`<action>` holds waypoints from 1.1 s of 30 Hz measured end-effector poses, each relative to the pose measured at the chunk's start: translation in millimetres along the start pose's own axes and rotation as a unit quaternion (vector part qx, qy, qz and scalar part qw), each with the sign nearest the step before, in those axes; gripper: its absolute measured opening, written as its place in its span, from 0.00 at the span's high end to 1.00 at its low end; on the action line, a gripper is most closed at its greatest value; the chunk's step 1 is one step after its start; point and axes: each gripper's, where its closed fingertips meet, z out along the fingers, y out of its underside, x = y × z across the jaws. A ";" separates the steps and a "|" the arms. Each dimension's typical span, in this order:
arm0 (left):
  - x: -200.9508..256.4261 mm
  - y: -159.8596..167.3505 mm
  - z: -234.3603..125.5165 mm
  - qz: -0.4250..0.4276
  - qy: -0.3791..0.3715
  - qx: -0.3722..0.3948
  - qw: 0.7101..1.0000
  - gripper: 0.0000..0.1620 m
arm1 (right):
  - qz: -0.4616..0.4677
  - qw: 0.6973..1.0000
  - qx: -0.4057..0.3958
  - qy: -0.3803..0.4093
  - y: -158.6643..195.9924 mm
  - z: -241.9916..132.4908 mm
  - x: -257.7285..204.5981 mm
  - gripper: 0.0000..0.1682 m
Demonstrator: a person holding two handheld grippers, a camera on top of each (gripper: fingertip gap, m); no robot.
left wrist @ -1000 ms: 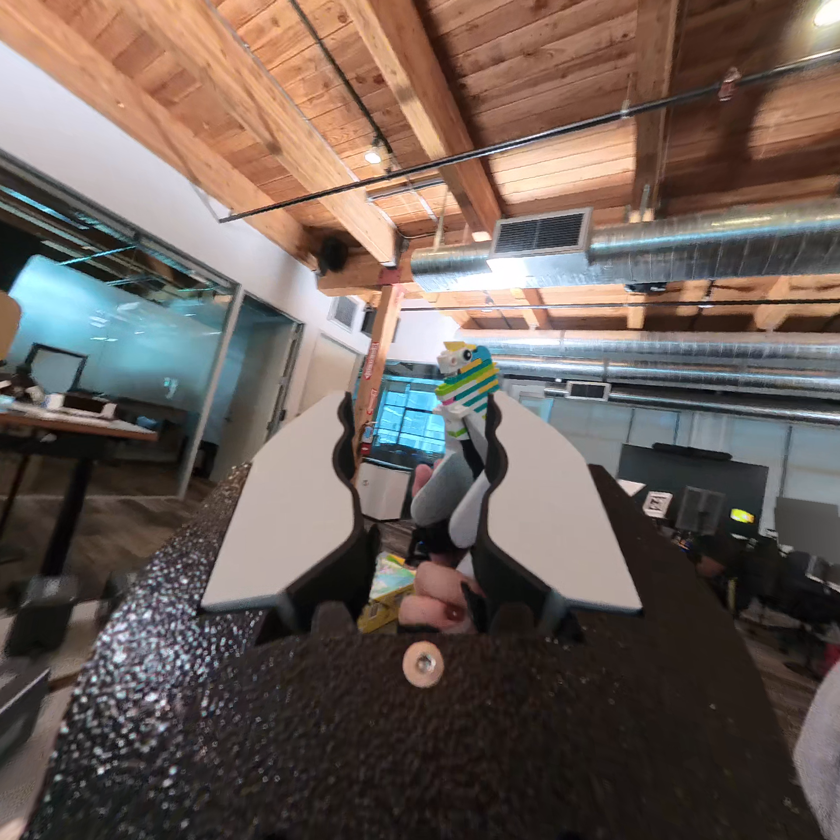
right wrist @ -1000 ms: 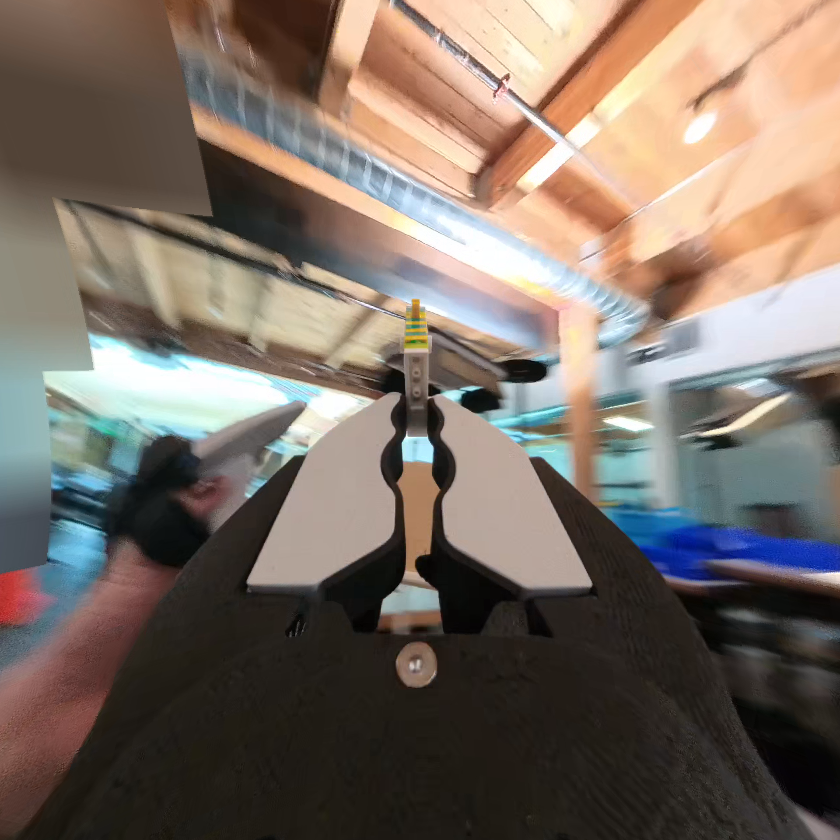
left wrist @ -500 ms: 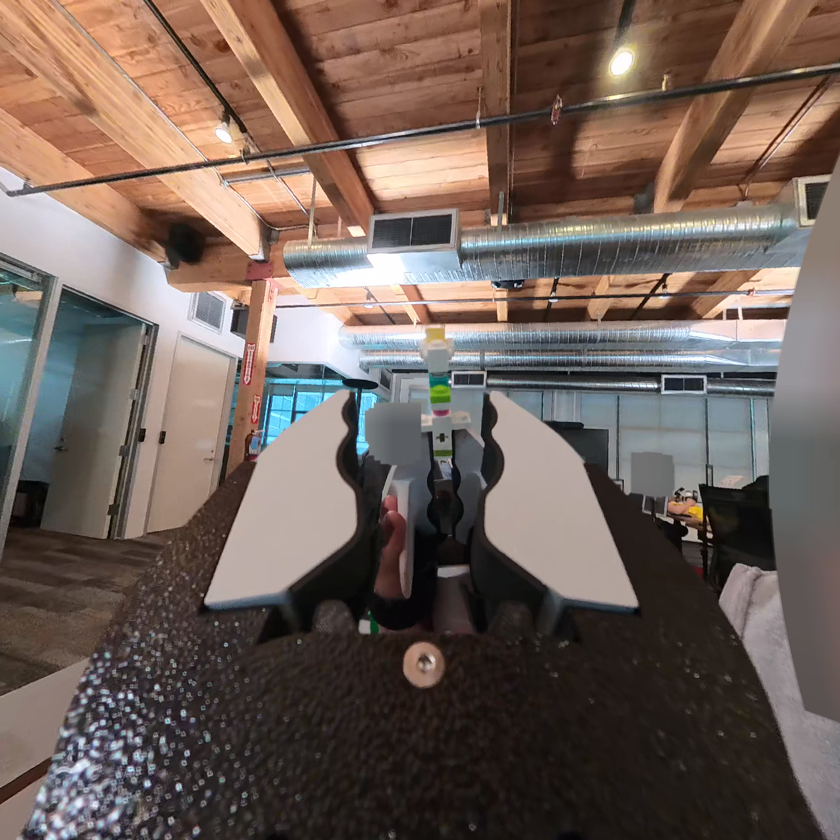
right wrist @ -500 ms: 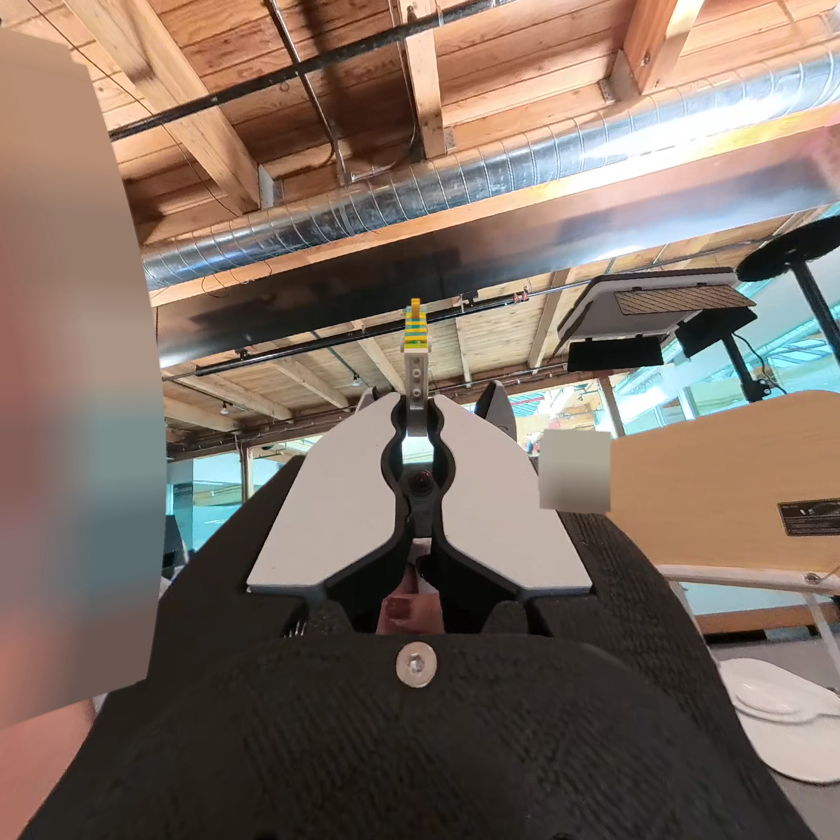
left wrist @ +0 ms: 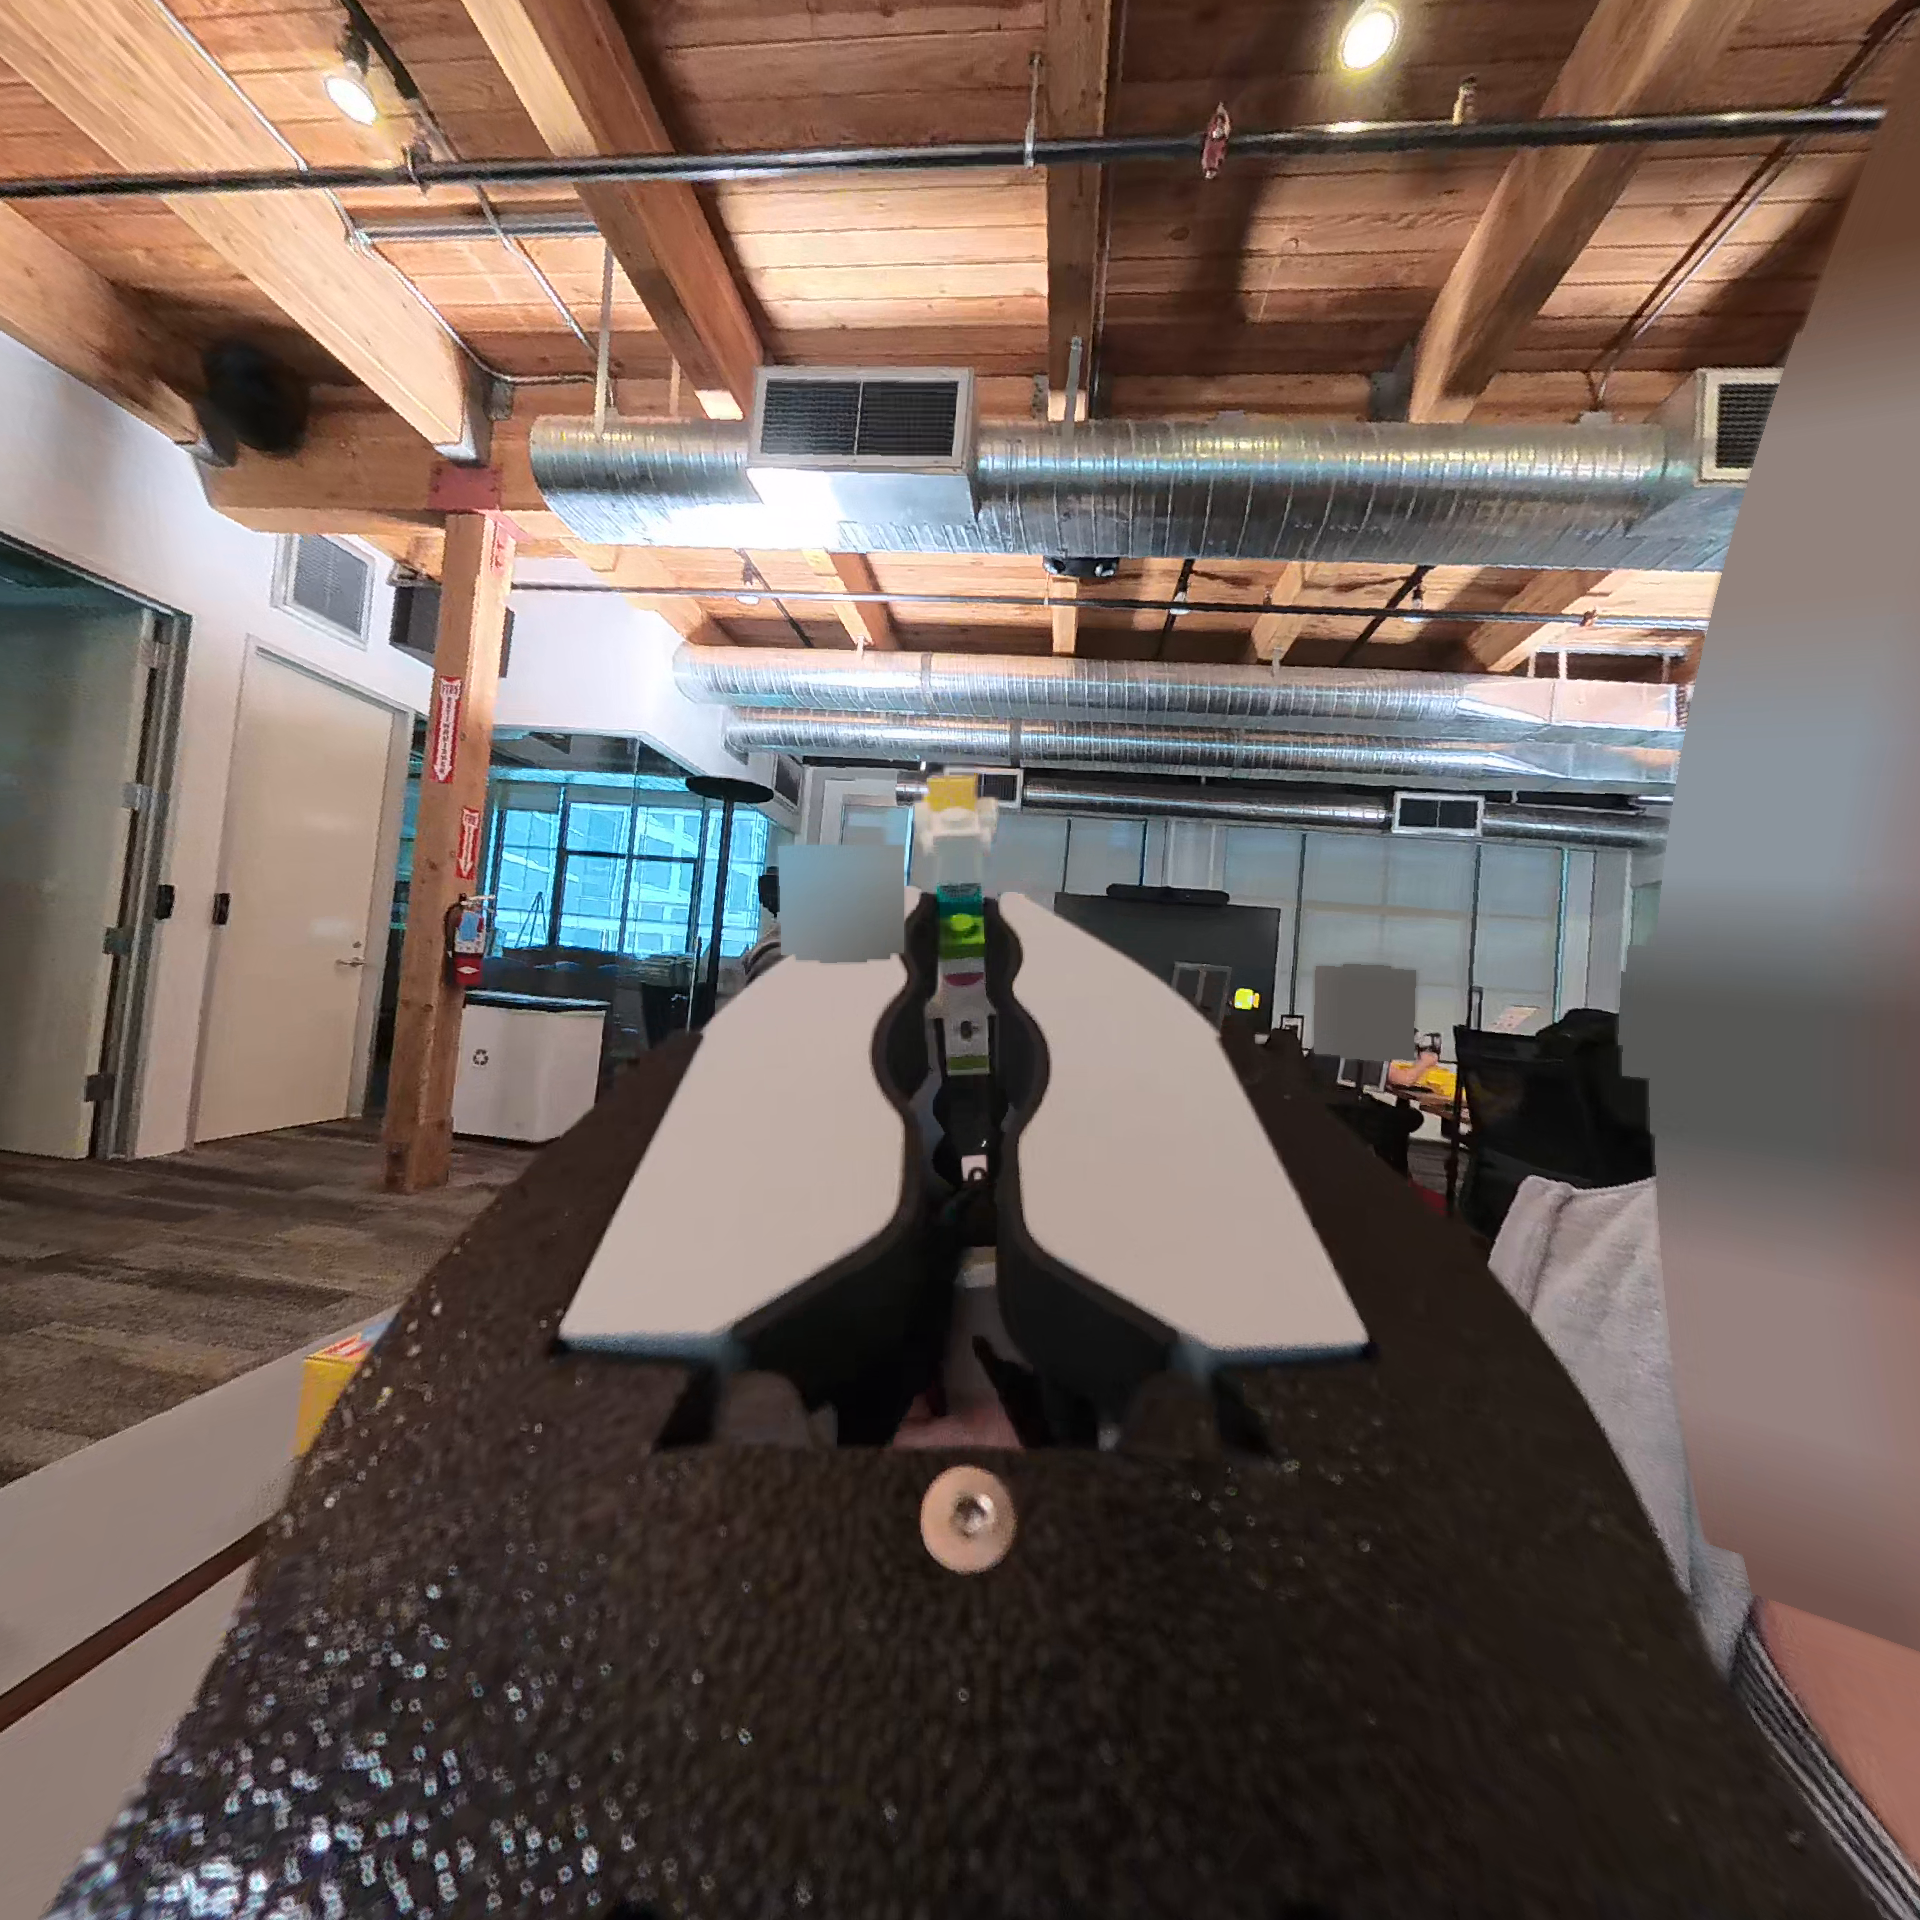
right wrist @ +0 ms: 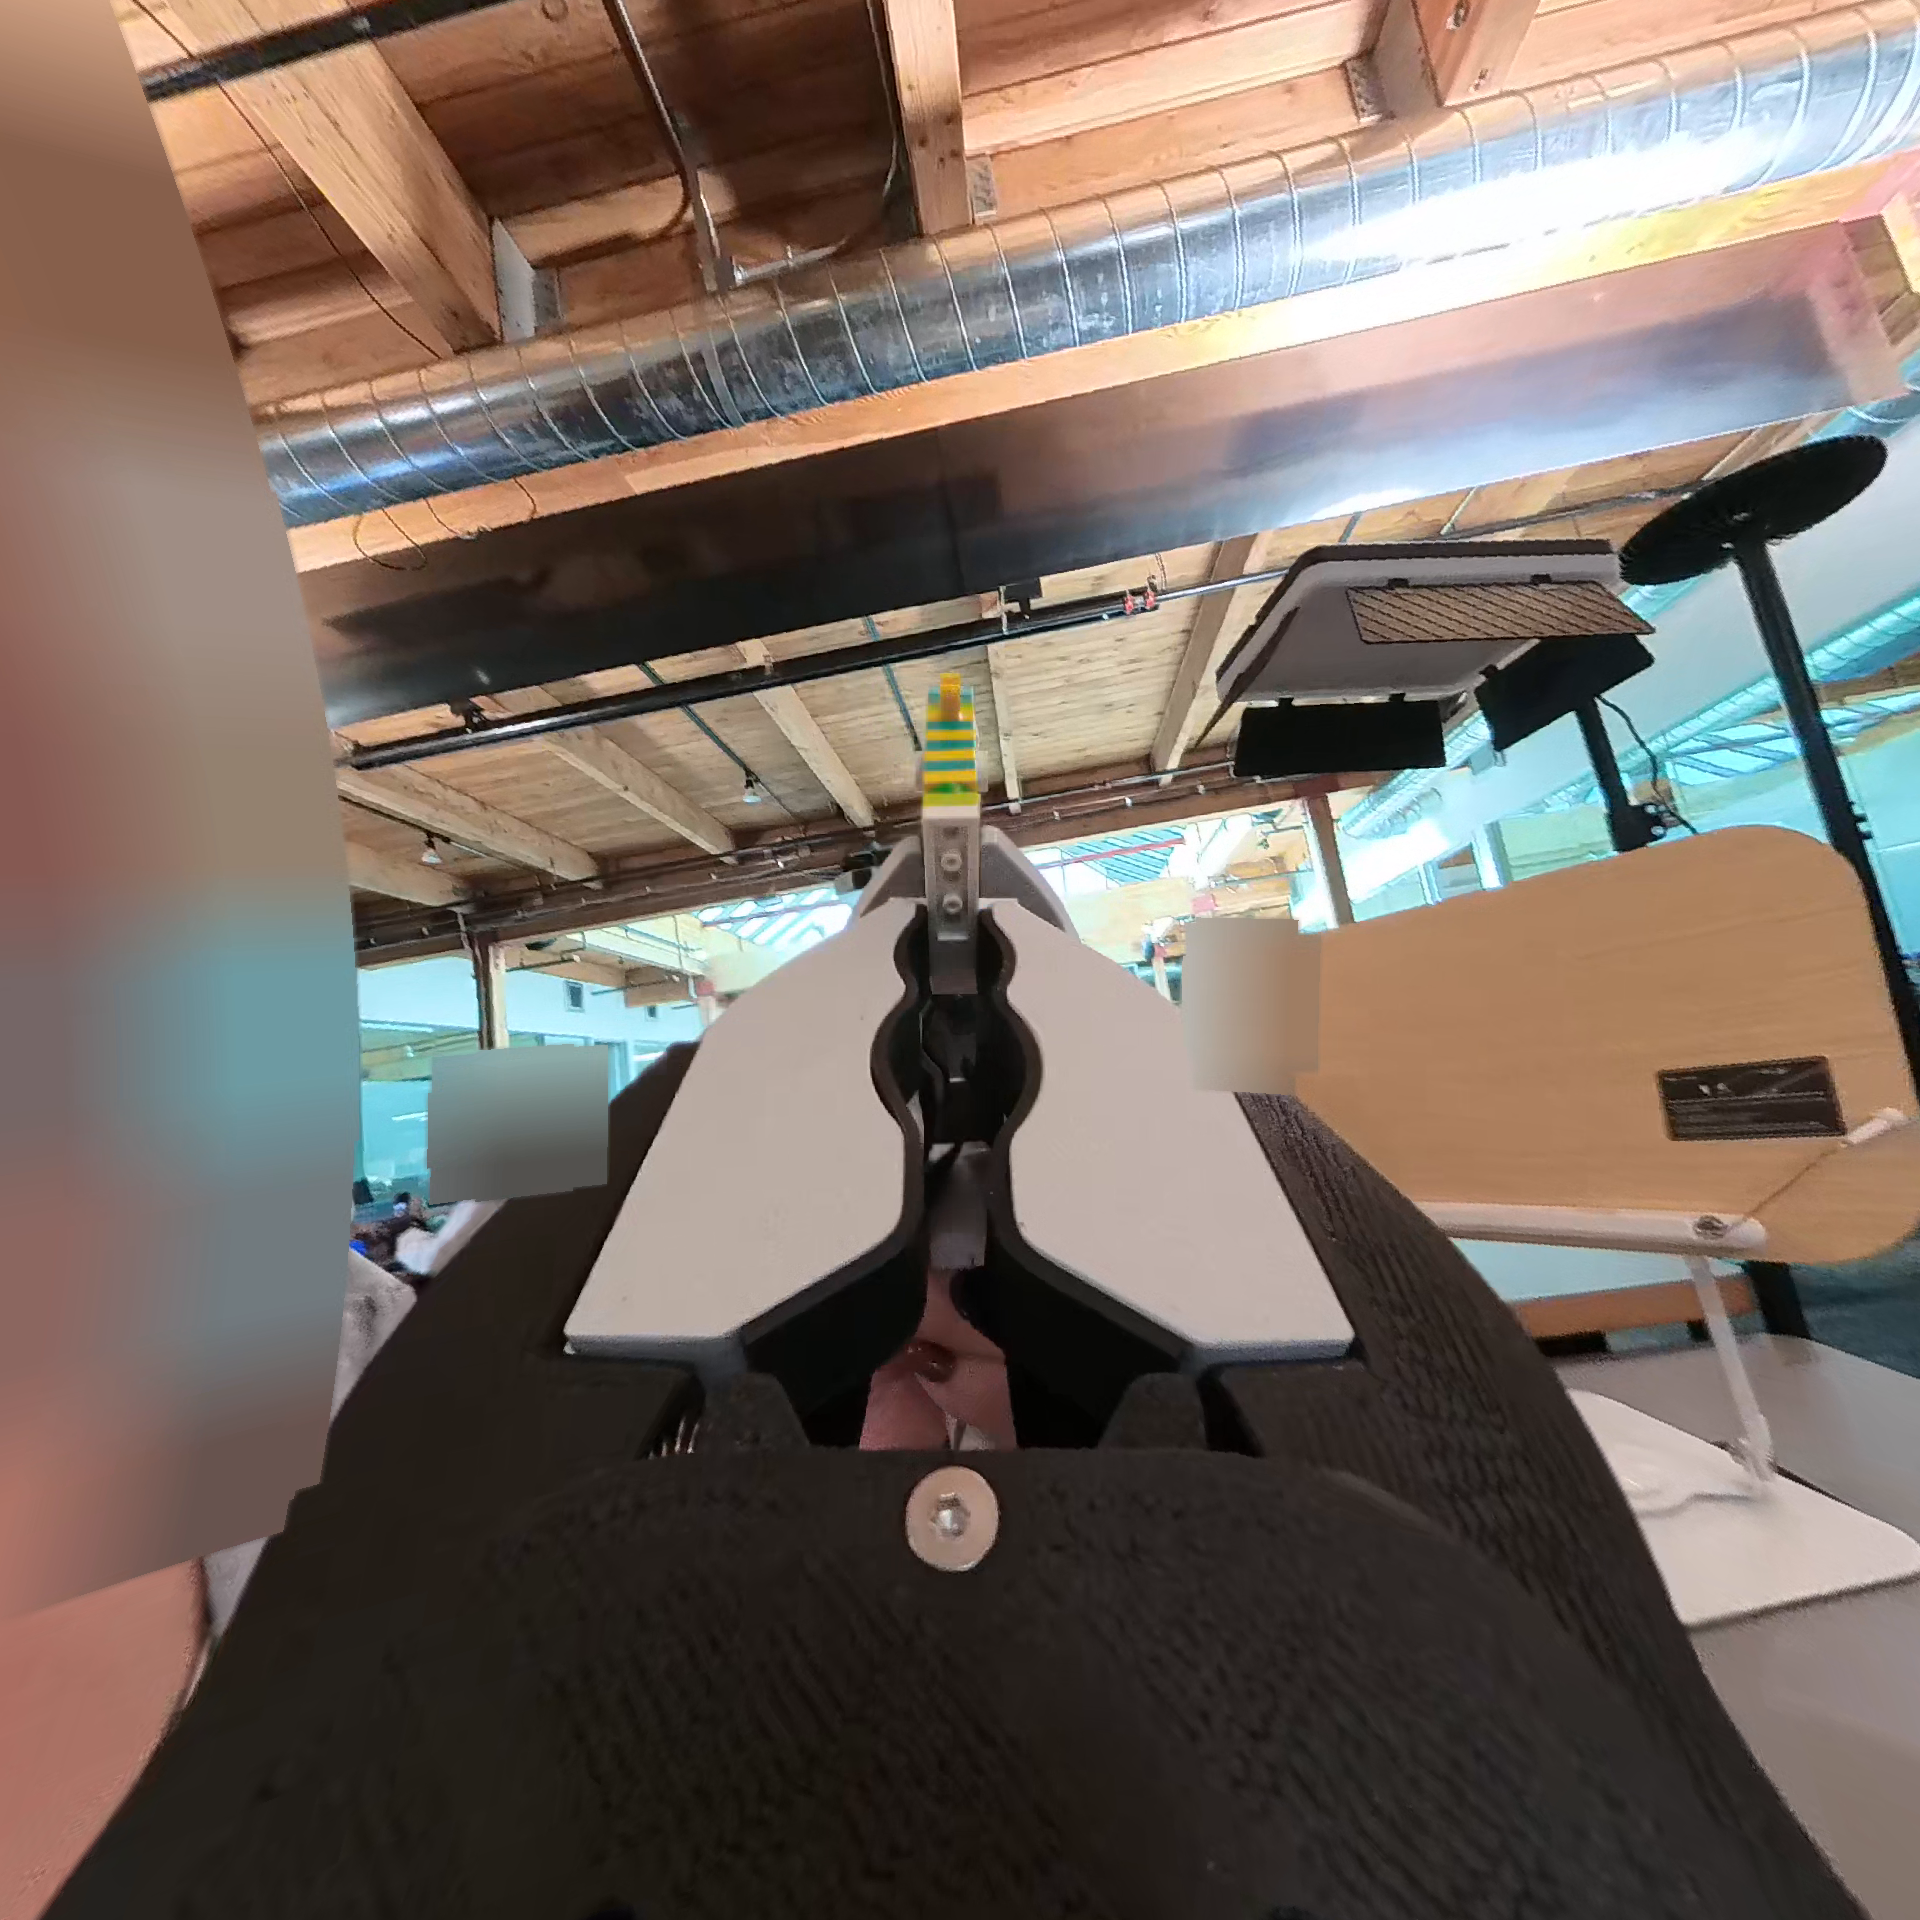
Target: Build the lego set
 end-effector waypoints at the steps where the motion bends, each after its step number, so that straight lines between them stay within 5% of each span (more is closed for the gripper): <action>1: -0.9 0.8 -0.7 -0.001 0.000 -0.009 1.000 0.95 | -0.008 1.000 -0.006 0.002 0.7 -0.3 0.8 0.96; 5: -3.4 3.6 -4.6 0.001 -0.001 -0.044 0.999 0.95 | -0.061 0.997 -0.048 0.016 3.5 -3.2 4.8 0.95; 11: -14.3 11.5 -16.6 -0.037 -0.021 -0.117 0.992 0.95 | -0.147 0.979 -0.137 0.044 -1.7 -21.0 16.5 0.81; 16: -12.2 46.0 -25.6 -0.079 0.004 -0.233 0.969 0.95 | -0.107 0.964 -0.241 0.031 15.6 -36.3 17.0 0.80; 20: -9.4 55.1 -24.5 -0.075 0.011 -0.255 0.964 0.95 | -0.075 0.956 -0.280 0.035 21.5 -44.9 18.0 0.85; 26: -11.5 45.3 -16.6 -0.061 0.002 -0.205 0.977 0.95 | -0.066 0.966 -0.248 0.030 11.9 -38.1 12.8 0.96; 30: -9.7 40.3 -11.8 -0.051 0.004 -0.182 0.982 0.71 | -0.049 0.979 -0.193 0.033 -2.8 -31.9 11.8 0.97; 33: -2.2 45.3 -6.9 -0.045 0.030 -0.181 0.982 0.69 | -0.027 0.988 -0.152 0.027 -13.3 -28.2 8.6 0.96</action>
